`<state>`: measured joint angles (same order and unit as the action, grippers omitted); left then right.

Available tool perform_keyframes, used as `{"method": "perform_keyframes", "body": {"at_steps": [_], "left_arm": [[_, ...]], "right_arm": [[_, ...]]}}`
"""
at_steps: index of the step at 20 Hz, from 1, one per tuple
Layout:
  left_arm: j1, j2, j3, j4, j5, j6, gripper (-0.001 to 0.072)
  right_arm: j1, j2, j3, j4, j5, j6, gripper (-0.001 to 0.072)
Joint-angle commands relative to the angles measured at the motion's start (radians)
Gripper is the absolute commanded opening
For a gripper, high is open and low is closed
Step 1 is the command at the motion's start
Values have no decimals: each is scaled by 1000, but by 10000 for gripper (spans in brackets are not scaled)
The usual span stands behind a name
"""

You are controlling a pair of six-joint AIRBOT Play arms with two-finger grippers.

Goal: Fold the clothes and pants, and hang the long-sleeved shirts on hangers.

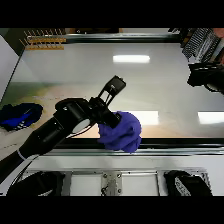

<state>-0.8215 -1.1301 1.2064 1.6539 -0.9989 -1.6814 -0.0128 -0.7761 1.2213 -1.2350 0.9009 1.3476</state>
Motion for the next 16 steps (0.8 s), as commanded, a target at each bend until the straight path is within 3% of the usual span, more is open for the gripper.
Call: {"method": "perform_keyframes", "body": {"at_steps": [1,2,3,7,10,12,16], "left_arm": [[160,0,3,-40,15,-67,682],[230,-4,-16,-82,38,-74,682],[312,-16,-42,-152,57,-73,682],[600,-176,-179,-567,55,35,682],[728,-304,-256,-821,13,129,681],[757,-377,-272,-915,-62,201,681],[711,-459,-307,-988,-71,236,682]], "right_arm": [[0,0,0,-1,111,3,205],[0,-1,0,-1,150,3,431],[0,-5,0,0,190,3,540],[0,-40,-2,0,305,4,527],[0,-74,-2,1,338,15,527],[0,-95,-2,16,338,15,527],[0,-133,-6,83,338,15,527]]}}
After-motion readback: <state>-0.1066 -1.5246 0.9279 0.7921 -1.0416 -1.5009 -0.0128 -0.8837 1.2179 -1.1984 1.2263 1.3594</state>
